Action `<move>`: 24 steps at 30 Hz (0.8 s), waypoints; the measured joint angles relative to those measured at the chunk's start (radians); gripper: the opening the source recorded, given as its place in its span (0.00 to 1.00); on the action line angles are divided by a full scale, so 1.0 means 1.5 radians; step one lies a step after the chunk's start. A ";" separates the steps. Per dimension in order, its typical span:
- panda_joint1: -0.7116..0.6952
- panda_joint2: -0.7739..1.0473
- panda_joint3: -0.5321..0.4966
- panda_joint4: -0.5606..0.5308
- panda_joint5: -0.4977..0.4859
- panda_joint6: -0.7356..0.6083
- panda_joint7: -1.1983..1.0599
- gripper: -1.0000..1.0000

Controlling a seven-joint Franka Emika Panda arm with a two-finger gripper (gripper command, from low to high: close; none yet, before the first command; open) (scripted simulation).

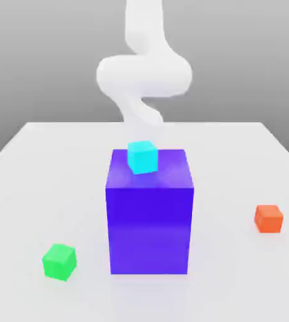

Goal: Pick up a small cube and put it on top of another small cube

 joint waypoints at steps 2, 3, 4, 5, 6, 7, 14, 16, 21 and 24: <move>0.031 0.052 -0.011 0.014 0.014 0.006 -0.051 0.50; 0.046 0.076 -0.016 0.021 0.021 0.008 -0.075 0.50; 0.059 0.101 -0.021 0.028 0.028 0.011 -0.099 0.50; 0.073 0.125 -0.024 0.035 0.035 0.014 -0.124 0.50; 0.086 0.150 -0.028 0.041 0.042 0.017 -0.148 0.50; 0.099 0.174 -0.031 0.048 0.049 0.019 -0.172 0.50; 0.170 0.344 -0.036 0.095 0.093 0.038 -0.336 0.50; 0.184 0.392 -0.028 0.109 0.102 0.043 -0.381 0.50; 0.226 0.511 -0.010 0.141 0.106 0.060 -0.480 0.50; 0.239 0.580 0.004 0.160 0.095 0.071 -0.530 0.50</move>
